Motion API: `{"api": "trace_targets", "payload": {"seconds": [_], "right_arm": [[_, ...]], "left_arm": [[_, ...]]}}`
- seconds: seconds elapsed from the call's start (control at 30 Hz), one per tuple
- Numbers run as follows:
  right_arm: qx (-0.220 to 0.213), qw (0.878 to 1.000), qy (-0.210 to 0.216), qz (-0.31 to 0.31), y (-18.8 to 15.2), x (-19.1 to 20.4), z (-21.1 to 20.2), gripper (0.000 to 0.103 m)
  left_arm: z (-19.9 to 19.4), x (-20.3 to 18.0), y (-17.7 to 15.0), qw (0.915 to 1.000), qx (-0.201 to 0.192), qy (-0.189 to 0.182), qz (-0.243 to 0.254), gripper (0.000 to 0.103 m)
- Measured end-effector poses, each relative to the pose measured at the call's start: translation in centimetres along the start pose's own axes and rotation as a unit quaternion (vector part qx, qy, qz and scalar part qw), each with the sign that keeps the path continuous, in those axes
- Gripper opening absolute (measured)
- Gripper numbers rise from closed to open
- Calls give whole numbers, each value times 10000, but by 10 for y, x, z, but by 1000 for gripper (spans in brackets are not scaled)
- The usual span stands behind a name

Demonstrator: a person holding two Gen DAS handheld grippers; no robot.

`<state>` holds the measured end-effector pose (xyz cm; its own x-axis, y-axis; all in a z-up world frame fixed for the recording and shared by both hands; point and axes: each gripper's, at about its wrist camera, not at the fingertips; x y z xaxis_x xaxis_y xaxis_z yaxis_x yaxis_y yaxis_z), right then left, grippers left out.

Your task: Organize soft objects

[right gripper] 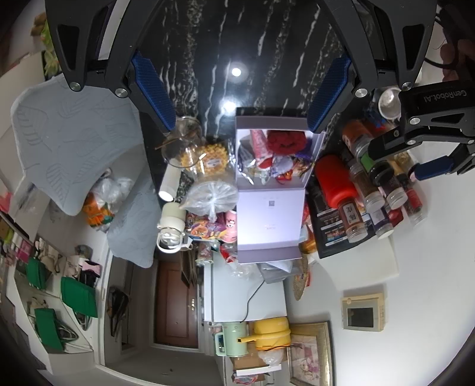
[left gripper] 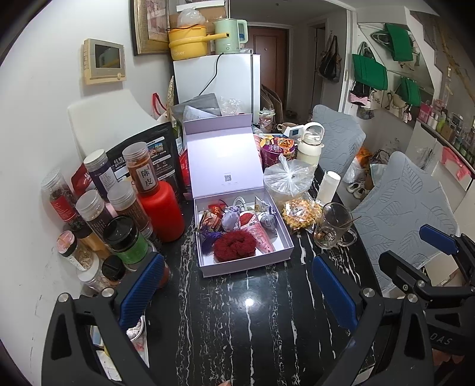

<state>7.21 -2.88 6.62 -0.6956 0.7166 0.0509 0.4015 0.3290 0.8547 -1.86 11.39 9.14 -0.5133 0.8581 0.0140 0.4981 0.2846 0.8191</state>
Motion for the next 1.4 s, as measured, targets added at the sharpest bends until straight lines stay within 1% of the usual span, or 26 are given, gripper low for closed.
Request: {"api": "trace_targets", "payload": {"seconds": [1.07, 1.4], "right_arm": [[76, 10000, -64, 4, -5, -8, -1, 91], [134, 9999, -62, -24, -6, -5, 3, 91]], "left_arm": [[2, -3, -3, 9998, 109, -151, -35, 101], [5, -2, -5, 9997, 165, -167, -63, 101]]}}
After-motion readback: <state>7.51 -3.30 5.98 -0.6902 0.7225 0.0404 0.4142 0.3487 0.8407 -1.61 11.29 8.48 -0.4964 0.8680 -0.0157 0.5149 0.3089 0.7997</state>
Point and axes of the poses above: each gripper's, at about its wrist camera, not at the fingertips, and z roughly the way its jaws point, x to its left, y to its top, and after that the axes turned 10 degrees about -x, right-handed
